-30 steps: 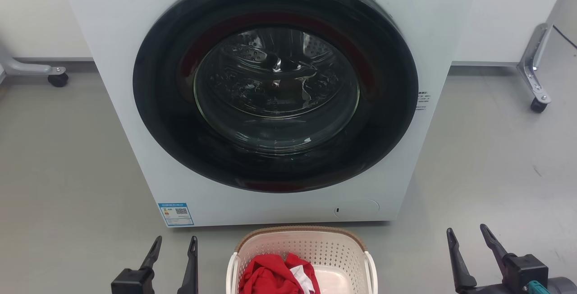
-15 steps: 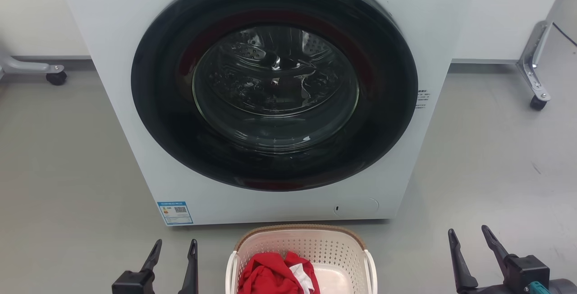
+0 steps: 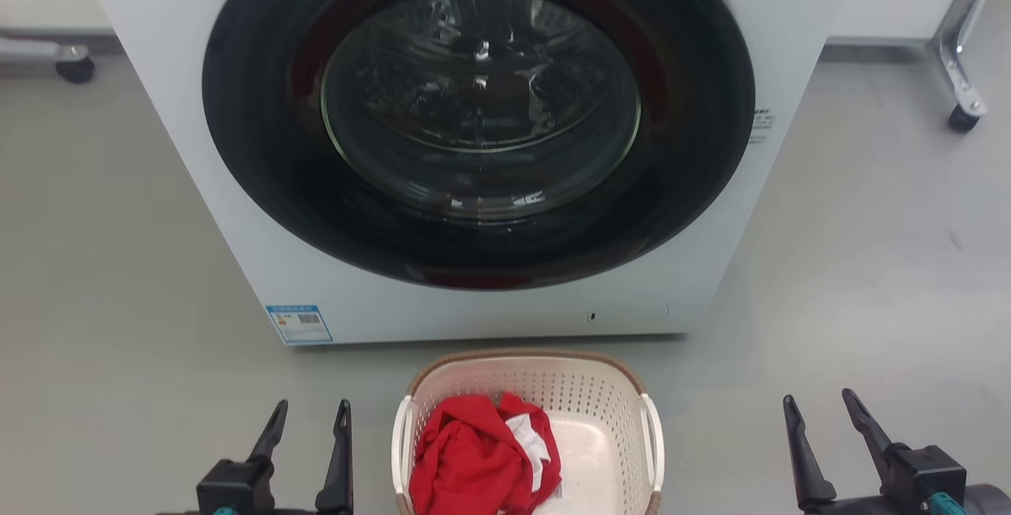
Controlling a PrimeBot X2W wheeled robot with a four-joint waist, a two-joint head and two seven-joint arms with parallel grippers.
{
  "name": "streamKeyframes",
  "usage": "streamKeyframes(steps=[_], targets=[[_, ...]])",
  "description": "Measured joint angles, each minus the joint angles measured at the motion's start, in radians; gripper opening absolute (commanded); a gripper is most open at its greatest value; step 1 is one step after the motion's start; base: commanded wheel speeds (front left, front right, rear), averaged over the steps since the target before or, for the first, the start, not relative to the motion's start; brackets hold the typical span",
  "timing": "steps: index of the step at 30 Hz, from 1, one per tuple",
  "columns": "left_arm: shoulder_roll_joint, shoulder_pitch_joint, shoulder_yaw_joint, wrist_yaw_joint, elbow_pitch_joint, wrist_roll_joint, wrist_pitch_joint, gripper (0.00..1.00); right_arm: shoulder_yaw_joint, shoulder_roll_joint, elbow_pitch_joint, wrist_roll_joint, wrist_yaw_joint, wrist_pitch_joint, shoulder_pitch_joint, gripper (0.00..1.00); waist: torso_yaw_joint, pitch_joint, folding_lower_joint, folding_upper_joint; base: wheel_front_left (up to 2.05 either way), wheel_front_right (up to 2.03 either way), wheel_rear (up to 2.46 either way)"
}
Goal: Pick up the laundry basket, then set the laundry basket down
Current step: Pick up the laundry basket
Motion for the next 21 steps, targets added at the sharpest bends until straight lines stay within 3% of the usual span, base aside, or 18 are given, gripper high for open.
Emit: streamKeyframes(steps=[21], targets=[[-0.009, -0.186, 0.001, -0.027, 0.008, -0.001, 0.014, 1.00, -0.008, 0.009, -0.019, -0.007, 0.003, 0.000, -0.154, 1.00, 0.001, 0.295, 0.0002, 0.0001, 0.00, 0.00, 0.00]])
